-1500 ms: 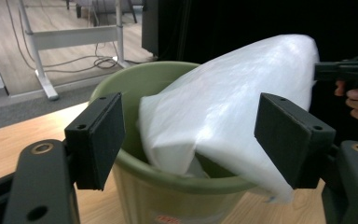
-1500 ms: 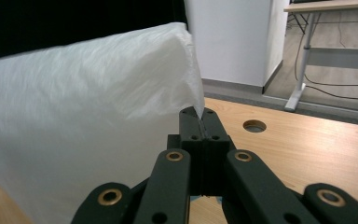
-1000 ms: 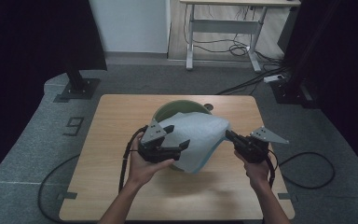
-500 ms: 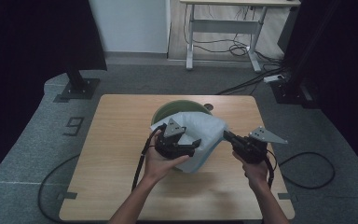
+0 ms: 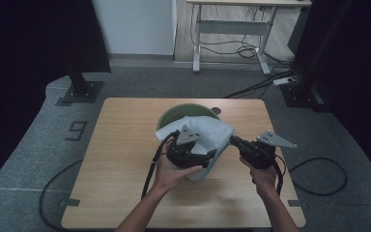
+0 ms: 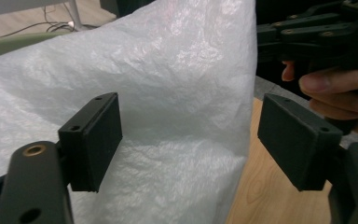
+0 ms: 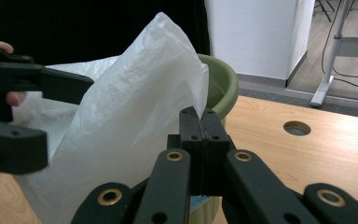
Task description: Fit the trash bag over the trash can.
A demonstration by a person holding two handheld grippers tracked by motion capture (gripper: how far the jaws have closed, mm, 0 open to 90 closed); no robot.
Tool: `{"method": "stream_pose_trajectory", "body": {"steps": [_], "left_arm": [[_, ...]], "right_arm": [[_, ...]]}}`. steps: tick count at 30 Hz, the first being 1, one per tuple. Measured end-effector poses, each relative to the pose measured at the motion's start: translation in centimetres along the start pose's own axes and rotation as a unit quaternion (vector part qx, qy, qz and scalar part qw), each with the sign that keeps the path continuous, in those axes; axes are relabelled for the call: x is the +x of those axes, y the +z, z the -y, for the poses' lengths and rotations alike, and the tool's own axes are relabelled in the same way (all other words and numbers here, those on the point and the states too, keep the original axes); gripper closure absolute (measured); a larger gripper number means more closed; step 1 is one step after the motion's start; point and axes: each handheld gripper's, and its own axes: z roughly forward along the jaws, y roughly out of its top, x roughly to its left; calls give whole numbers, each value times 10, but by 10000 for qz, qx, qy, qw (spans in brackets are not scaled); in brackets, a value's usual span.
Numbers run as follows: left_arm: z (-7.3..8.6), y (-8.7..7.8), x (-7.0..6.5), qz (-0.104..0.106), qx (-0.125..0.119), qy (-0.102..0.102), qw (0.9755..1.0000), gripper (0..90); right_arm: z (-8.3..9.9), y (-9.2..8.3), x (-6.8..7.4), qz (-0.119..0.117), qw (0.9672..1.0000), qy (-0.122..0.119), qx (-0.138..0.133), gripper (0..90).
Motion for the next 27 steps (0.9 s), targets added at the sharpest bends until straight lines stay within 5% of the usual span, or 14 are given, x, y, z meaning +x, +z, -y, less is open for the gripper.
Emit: {"method": "stream_pose_trajectory", "body": {"steps": [5, 18, 27], "left_arm": [[-1, 10, 1, -41, 169, -20, 9998, 256], [-4, 2, 11, 449, -21, -222, 9987, 769], [-5, -3, 24, 660, -136, -367, 9970, 895]], "right_arm": [[0, -1, 0, -68, 9999, 79, -23, 885], [0, -4, 0, -92, 9999, 33, -28, 884], [-1, -5, 1, -150, 9998, -91, -25, 843]]}}
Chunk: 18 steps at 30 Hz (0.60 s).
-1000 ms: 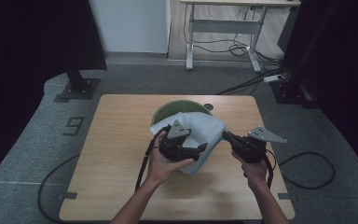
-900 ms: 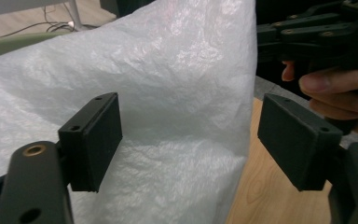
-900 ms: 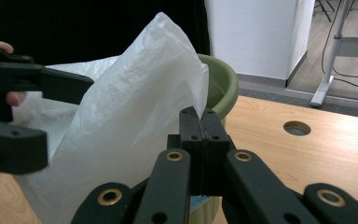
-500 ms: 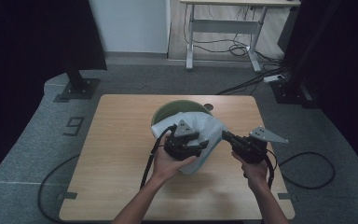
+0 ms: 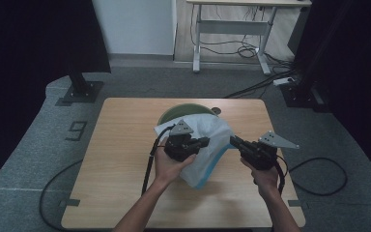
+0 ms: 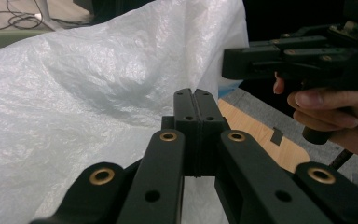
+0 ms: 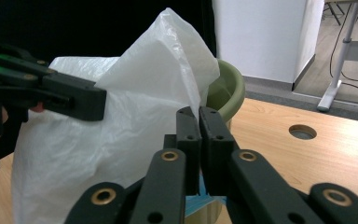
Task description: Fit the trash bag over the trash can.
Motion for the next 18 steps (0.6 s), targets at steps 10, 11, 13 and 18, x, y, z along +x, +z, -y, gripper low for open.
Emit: {"method": "stream_pose_trajectory", "body": {"steps": [10, 11, 13, 18], "left_arm": [[-4, -12, 19, 80, -309, -389, 9987, 897], [-4, -12, 19, 80, -309, -389, 9987, 897], [-4, -15, 25, 107, -351, -490, 9981, 897], [-5, -22, 30, 110, -425, -585, 9973, 897]], "right_arm": [[5, -18, 5, 196, 9997, -115, -125, 648], [8, -22, 6, 224, 9996, -132, -123, 642], [13, -27, 8, 212, 9996, -140, -104, 641], [27, -31, 9, 125, 9998, -163, 0, 642]]}}
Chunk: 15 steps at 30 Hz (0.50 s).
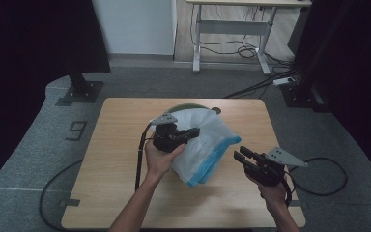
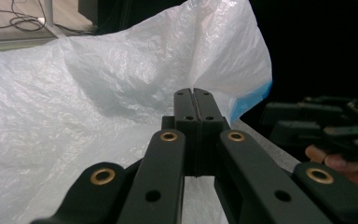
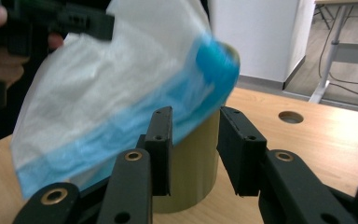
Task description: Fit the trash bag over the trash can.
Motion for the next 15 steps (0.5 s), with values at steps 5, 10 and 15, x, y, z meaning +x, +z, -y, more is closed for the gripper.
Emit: {"method": "stream_pose_trajectory", "body": {"steps": [5, 10, 15], "left_arm": [[-1, -4, 3, 37, -11, -55, 10000, 897], [0, -8, 8, 106, -24, -134, 9999, 897], [2, -12, 12, 271, -18, -209, 9994, 896]], "right_arm": [[4, 5, -1, -86, 10000, 5, 17, 645], [2, 18, 5, -188, 9998, -8, 41, 650], [1, 25, 7, -231, 9997, -36, 43, 651]]}}
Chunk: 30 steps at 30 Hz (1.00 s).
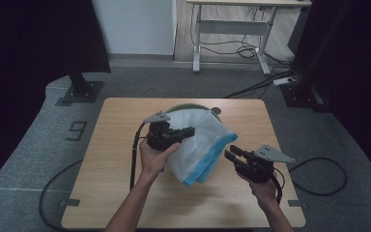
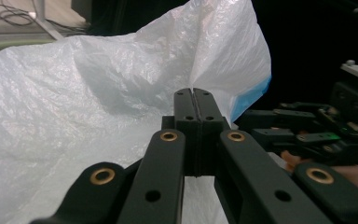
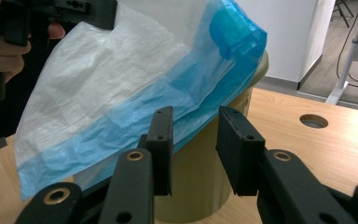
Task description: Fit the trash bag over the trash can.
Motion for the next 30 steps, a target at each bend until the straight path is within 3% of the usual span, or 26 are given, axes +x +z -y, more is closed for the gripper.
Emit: {"method": "stream_pose_trajectory", "body": {"steps": [1, 2, 8, 12, 20, 30], "left_arm": [[2, -3, 2, 187, -3, -81, 9998, 896], [2, -3, 2, 187, -3, -81, 9998, 897], [6, -9, 6, 150, 55, -69, 9998, 896], [7, -9, 6, 99, 63, -61, 9999, 896], [8, -7, 11, 4, 60, -116, 9999, 896], [6, -9, 14, -4, -60, -141, 9999, 896]], "right_arm": [[0, 2, 0, -8, 10000, -2, -16, 652], [-1, 3, 0, 13, 10000, -13, -14, 652], [-5, -2, 1, 78, 9999, -85, -119, 685], [-10, -6, 2, -76, 9994, -145, -292, 743], [-14, -7, 4, -164, 9986, -293, -400, 883], [-13, -8, 0, -209, 9988, -276, -361, 887]]}}
